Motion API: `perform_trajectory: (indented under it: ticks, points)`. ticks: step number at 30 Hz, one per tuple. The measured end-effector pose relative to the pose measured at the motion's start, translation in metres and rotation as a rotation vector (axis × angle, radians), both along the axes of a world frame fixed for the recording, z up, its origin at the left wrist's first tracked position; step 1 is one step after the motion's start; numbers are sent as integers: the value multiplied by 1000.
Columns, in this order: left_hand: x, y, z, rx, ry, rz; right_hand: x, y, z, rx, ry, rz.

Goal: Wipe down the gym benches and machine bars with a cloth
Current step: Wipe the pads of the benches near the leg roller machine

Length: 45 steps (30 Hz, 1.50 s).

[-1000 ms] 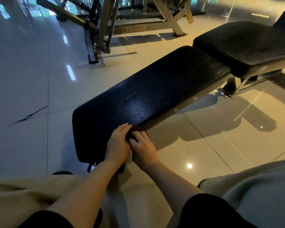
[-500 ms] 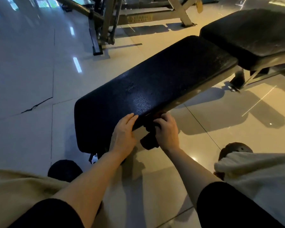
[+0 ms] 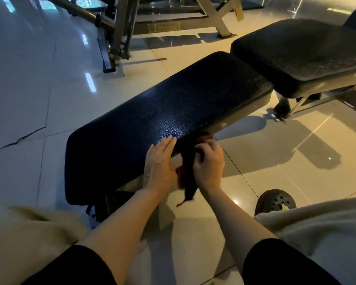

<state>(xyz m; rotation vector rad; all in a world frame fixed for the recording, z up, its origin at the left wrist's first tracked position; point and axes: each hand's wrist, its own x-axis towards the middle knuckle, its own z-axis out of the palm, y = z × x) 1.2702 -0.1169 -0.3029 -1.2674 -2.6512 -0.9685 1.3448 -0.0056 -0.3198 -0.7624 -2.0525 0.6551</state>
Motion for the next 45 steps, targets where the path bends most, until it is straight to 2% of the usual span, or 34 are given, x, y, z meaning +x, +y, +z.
perform_trajectory:
  ticks: [3,8,9,12,14,19,21,23,26,28,30,33,41,43,45]
  points:
    - [2,6,1,-23,3,80,-7,14,7,76,63,-2]
    - [4,8,9,-90,-6,91,3,17,-1,-28,-292,316]
    - [5,9,11,-109,-10,98,7,17,-1,-4,-280,306]
    - [12,12,16,-156,-48,128,13,13,6,115,-54,126]
    - [15,12,18,-171,-42,143,9,11,7,202,-29,126]
    - [15,13,19,-190,-57,145,-1,28,-4,243,-385,338]
    - [18,16,20,-196,-66,164,5,32,-11,136,-536,362]
    - [21,18,22,-201,-88,183,14,33,-16,-40,-452,227]
    - [21,21,23,-196,-87,210,19,26,-10,-224,-139,-67]
    - [22,24,19,-169,-77,249,15,23,2,-263,46,-116]
    - [22,25,17,-159,-67,252,9,19,14,-225,142,-43]
    - [22,22,16,-154,-87,231,6,9,15,-146,90,99]
    - [20,19,15,-145,-85,203,-4,30,7,173,-93,89]
    - [20,18,15,-149,-84,195,1,38,-5,169,-186,77]
    - [20,18,16,-169,-99,182,8,41,-15,115,-189,44]
